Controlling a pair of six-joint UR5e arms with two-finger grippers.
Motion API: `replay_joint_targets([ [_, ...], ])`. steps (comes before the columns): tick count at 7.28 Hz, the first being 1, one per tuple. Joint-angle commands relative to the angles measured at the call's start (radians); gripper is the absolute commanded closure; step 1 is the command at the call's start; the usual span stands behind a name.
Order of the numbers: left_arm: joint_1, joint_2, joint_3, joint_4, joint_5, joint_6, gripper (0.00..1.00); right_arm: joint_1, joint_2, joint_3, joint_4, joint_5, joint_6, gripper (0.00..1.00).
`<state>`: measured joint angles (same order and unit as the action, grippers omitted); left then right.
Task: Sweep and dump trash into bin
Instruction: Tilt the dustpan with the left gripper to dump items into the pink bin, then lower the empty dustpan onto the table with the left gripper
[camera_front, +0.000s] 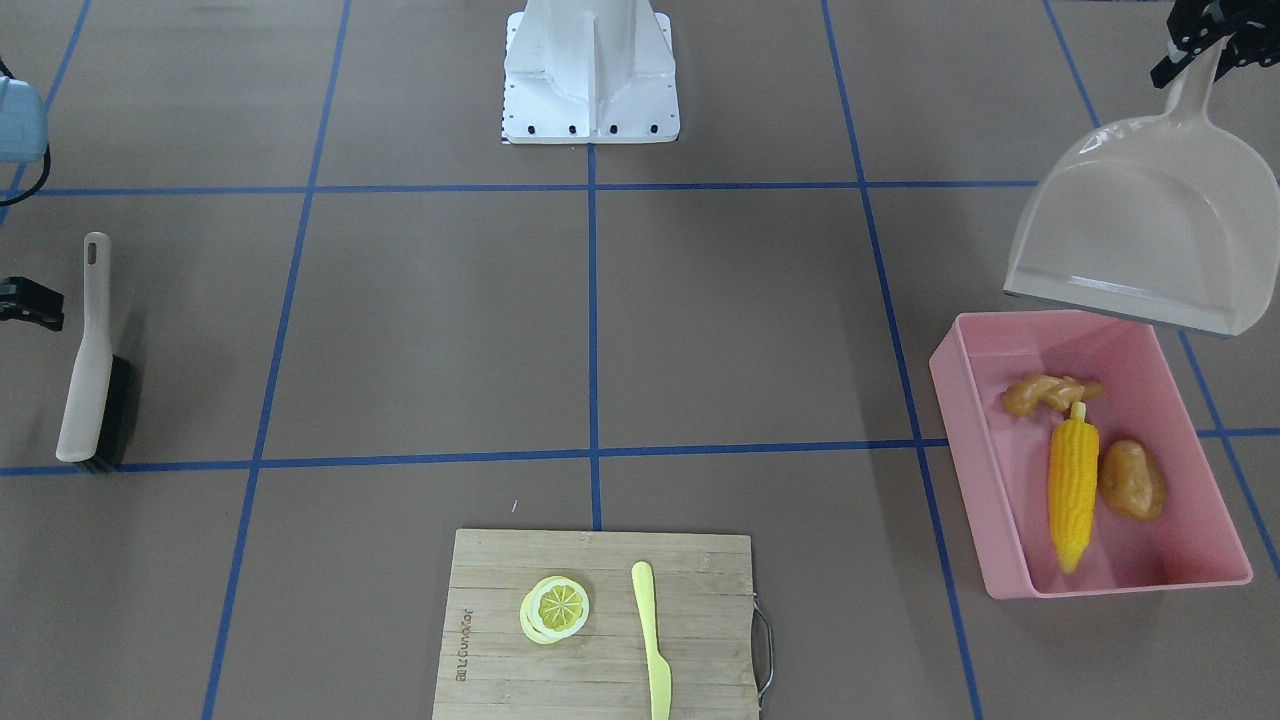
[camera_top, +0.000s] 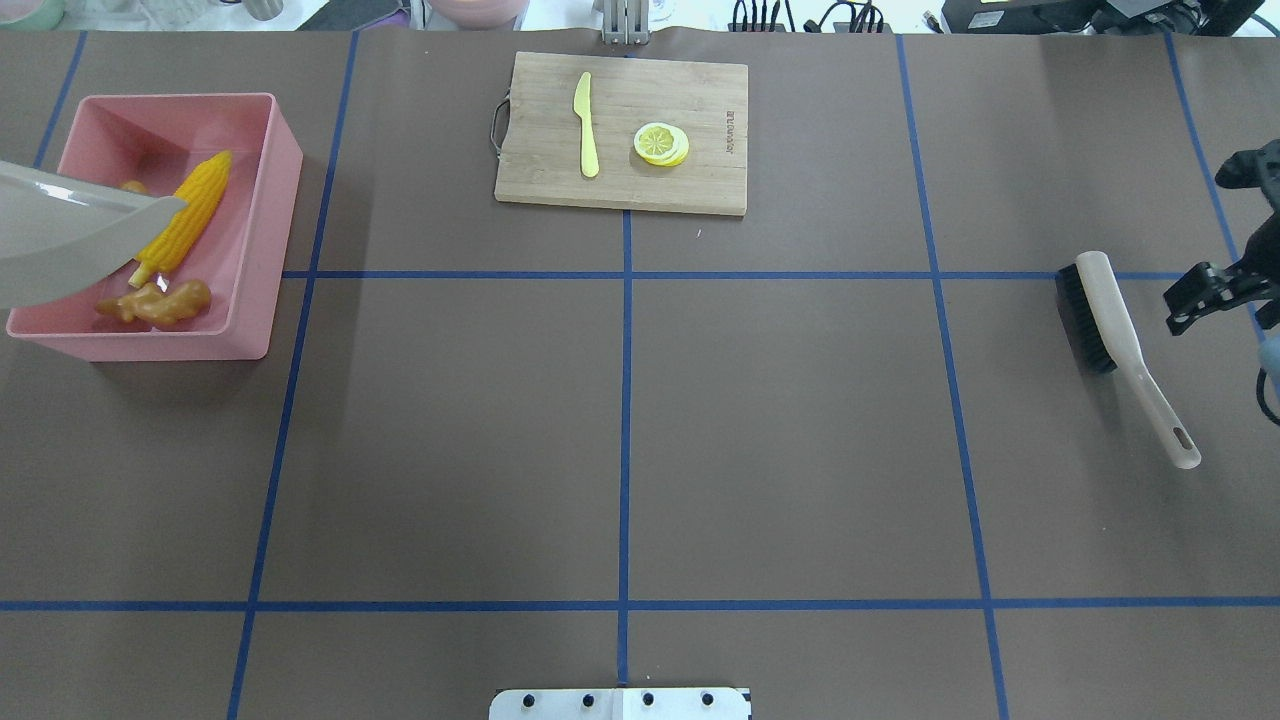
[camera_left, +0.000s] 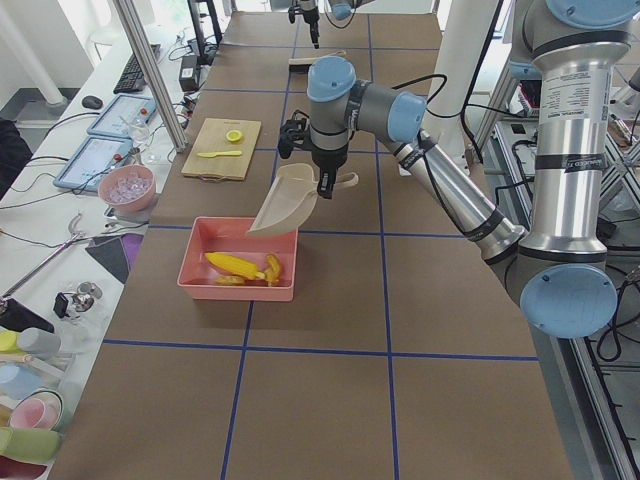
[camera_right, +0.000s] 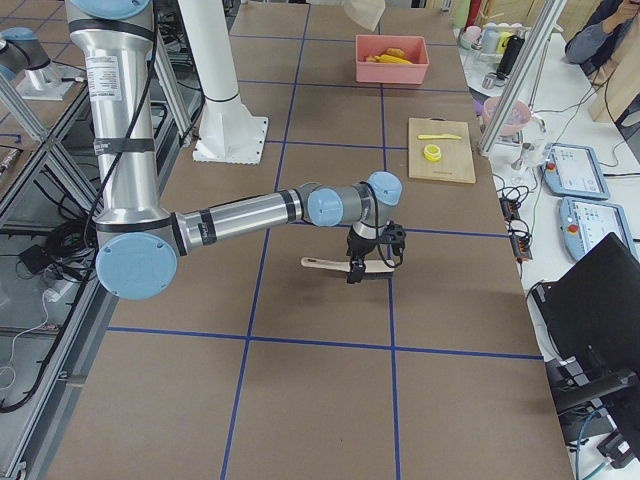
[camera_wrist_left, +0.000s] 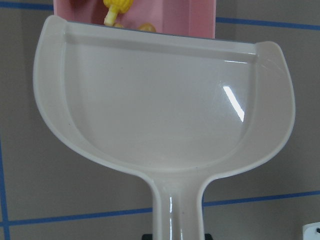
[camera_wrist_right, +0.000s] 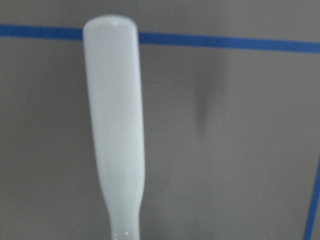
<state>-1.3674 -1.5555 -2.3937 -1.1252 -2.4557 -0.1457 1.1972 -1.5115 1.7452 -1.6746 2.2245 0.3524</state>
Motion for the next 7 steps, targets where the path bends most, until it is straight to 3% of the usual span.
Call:
replay_joint_targets([
  [1,0.112,-0.037,-0.007,-0.105,0.024,0.093,1.00,0.166,-0.038,-0.007,-0.002,-0.020,-0.174,0.00],
  [3,0.257,-0.093,-0.001,-0.178,0.149,0.241,1.00,0.312,-0.151,0.011,0.003,-0.008,-0.356,0.00],
  [5,0.435,-0.136,0.002,-0.231,0.277,0.381,1.00,0.328,-0.151,0.010,0.003,-0.011,-0.359,0.00],
  [7,0.577,-0.210,0.065,-0.322,0.339,0.406,1.00,0.326,-0.151,0.002,0.003,-0.014,-0.357,0.00],
])
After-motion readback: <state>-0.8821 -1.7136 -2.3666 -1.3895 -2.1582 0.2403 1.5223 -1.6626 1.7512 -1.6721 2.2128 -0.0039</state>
